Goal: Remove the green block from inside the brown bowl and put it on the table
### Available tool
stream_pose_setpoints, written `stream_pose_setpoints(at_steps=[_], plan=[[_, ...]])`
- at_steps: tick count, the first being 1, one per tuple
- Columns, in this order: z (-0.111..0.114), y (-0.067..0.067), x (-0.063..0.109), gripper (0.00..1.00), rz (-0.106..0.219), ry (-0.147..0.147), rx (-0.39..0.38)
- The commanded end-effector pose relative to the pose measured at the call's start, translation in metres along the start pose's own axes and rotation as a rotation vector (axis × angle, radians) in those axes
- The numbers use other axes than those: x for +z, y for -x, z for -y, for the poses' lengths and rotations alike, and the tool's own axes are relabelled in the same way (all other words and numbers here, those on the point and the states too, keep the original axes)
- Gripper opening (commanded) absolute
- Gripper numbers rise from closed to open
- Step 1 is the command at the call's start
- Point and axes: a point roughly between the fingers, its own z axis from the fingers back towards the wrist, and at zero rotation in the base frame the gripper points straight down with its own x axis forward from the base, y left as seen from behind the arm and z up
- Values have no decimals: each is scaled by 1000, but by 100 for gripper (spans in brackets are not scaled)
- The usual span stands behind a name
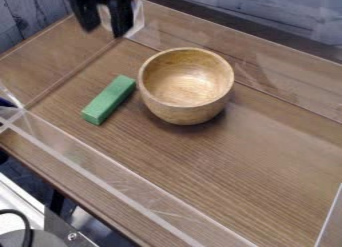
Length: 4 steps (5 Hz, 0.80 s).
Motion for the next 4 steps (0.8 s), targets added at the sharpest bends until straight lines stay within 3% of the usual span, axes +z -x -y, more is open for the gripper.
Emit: stream_pose_setpoints(at_steps=[1,2,3,4], plan=[[19,-11,40,100,93,-16,-57],[41,-19,36,0,84,11,-107],[42,-19,23,0,62,27,-125],[30,-25,6,0,39,30,-108]])
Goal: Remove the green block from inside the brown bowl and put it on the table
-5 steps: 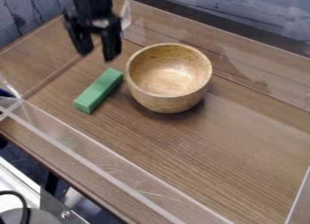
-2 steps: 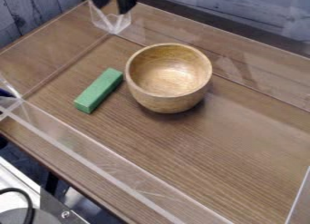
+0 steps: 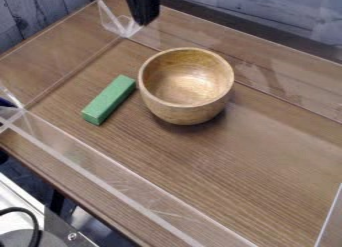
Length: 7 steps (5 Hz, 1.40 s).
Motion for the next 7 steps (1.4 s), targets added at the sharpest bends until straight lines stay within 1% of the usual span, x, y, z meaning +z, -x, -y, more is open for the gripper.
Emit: stream_pose_setpoints(at_steps=[1,2,3,5,7], plan=[[-2,-7,5,0,41,-12,-17],[-8,-12,-8,0,25,-7,-18],[-5,-10,-20,0,10,-1,-38],[-22,-16,-37,0,3,-6,-18],[-34,-19,-46,0,3,-7,7]])
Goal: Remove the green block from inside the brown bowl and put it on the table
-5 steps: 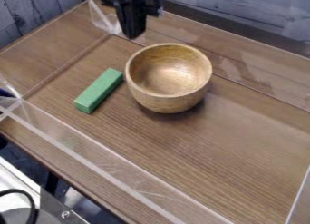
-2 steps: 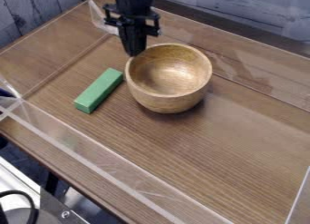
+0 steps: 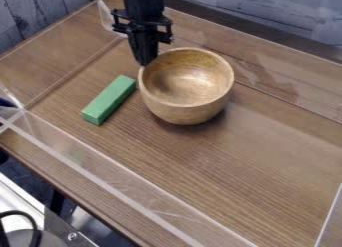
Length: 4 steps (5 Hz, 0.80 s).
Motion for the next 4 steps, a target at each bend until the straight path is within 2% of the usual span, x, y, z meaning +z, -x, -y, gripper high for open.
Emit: stream_pose_setpoints(at_steps=[1,4], plan=[[-11,-9,15,0,61,-29,15],[-28,-20,-6,0,40,-41,39]])
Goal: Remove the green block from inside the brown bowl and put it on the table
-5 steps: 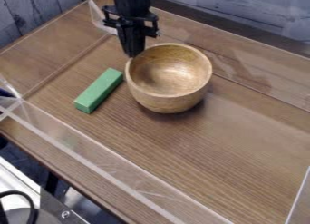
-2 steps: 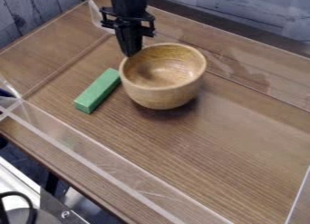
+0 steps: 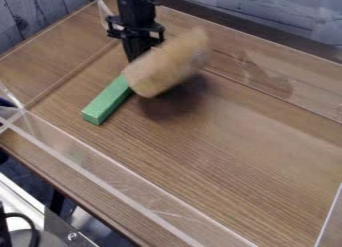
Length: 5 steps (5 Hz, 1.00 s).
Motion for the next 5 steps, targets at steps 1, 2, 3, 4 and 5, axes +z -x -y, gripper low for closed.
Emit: stream_pose_setpoints(at_steps=[1,2,3,4,5], plan=[[8,-8,16,0,54,-25,-34],[26,-5,22,0,38,-17,-86],[37,-5,31,0,32,-3,-112],[51,-2,39,0,38,8,-147],[74,3,43,0,40,20,-205]])
